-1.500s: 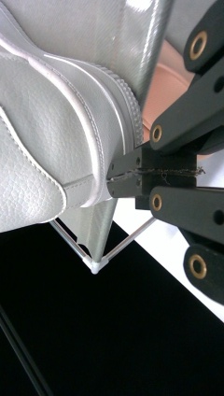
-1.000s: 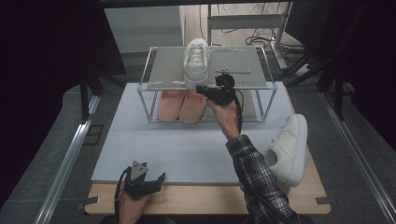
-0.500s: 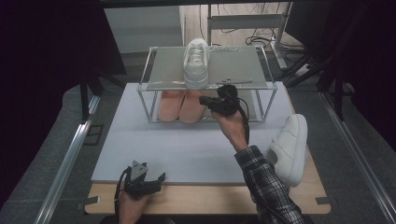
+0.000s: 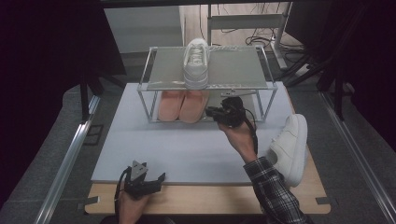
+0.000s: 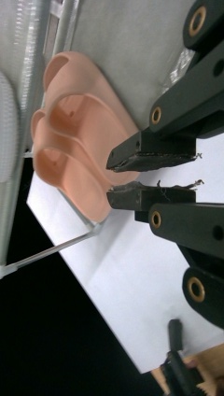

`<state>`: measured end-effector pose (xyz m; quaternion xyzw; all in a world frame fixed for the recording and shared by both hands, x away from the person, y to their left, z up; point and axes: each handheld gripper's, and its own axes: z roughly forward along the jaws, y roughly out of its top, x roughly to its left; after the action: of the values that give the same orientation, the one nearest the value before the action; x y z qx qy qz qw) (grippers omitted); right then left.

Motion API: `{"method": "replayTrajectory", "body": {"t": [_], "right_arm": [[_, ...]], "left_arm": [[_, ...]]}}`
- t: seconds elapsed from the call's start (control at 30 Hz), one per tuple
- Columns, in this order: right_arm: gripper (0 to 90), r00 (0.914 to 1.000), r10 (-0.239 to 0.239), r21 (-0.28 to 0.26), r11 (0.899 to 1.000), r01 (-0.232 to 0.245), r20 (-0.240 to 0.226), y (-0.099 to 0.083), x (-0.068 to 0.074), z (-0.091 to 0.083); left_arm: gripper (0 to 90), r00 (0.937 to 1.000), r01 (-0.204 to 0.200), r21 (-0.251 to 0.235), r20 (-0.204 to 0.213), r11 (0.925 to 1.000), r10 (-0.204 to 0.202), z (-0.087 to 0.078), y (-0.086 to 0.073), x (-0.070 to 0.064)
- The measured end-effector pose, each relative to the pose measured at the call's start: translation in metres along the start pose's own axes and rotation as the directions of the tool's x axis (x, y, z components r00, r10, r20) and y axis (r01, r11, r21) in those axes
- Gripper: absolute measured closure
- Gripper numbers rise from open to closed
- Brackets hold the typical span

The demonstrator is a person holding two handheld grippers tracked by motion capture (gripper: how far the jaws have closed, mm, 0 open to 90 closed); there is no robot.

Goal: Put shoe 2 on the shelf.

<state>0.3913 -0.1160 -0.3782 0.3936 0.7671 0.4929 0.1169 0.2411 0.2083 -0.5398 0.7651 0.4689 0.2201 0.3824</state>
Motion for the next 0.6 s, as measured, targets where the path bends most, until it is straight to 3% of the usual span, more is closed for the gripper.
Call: {"method": "replayTrajectory", "body": {"t": [0.6], "right_arm": [[65.6,0.9932,-0.081,0.074,0.994,0.075,0.083,-0.035,-0.001,-0.02]], "left_arm": [[13.2,1.0,0.001,-0.001,0.0,1.0,-0.001,0.0,0.0,0.0]]}}
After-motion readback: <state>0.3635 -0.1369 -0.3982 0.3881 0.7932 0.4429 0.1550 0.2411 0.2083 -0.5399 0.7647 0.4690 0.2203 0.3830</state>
